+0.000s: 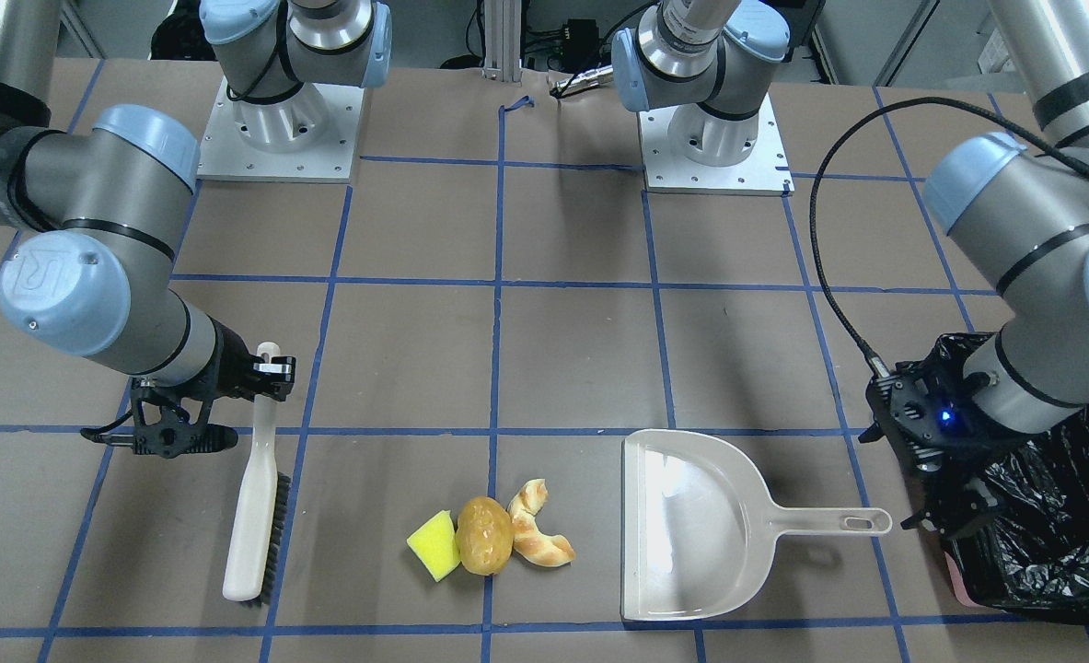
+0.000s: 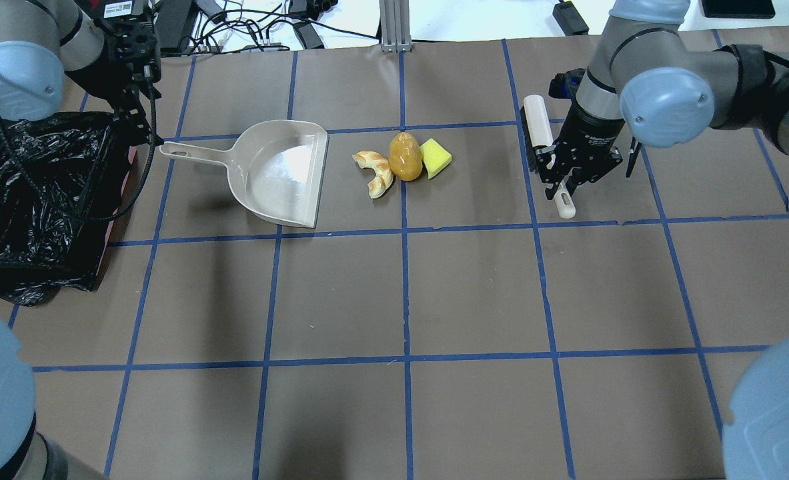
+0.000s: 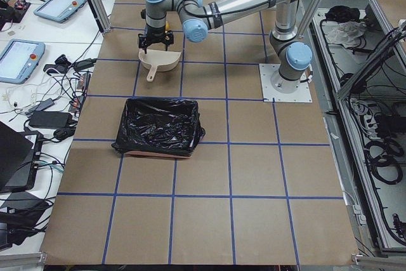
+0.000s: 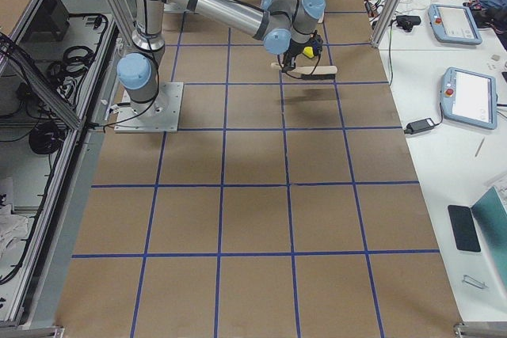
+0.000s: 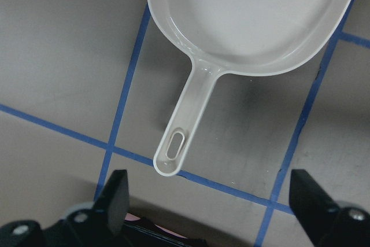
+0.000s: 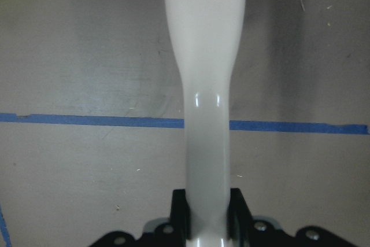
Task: Sweep and dump trash into bin
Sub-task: 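Lift the brush toward the debris while the left gripper grasps the dustpan handle, then sweep the potato, peel and sponge into the dustpan with the brush, then push the debris deeper into the dustpan with the brush, then lift the dustpan toward the bin while the right gripper withdraws the brush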
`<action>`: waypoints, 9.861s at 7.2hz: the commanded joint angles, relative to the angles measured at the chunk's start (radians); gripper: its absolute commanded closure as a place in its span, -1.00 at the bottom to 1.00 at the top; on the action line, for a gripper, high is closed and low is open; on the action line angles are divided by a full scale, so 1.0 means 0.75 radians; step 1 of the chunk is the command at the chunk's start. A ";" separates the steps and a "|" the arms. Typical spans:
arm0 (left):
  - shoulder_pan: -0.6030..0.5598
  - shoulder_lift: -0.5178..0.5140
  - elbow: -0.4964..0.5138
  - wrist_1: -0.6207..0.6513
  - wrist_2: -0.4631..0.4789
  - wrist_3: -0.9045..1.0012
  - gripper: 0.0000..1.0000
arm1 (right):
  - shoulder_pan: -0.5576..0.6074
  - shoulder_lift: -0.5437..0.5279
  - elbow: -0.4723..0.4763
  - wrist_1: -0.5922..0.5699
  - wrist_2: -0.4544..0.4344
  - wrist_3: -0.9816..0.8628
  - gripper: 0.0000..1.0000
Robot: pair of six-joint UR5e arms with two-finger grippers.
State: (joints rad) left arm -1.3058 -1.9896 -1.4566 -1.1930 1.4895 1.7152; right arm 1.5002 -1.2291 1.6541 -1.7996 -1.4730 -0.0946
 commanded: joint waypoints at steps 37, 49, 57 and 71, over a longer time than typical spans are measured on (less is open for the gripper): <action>-0.171 -0.223 0.056 0.034 0.282 0.055 0.98 | 0.650 0.432 -0.350 -0.323 0.272 0.975 1.00; -0.165 -0.219 0.044 0.036 0.274 0.061 0.98 | 0.667 0.418 -0.479 -0.288 0.379 1.126 1.00; -0.165 -0.221 0.038 0.038 0.272 0.059 0.98 | 0.665 0.352 -0.502 -0.358 0.641 1.329 1.00; 0.299 -0.055 0.173 -0.403 -0.237 0.176 1.00 | -0.282 0.111 -0.220 0.228 -0.165 -0.150 1.00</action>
State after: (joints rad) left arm -1.1304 -2.0388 -1.3403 -1.4398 1.3378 1.8460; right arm 1.3579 -1.1478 1.4562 -1.6081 -1.5928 -0.1600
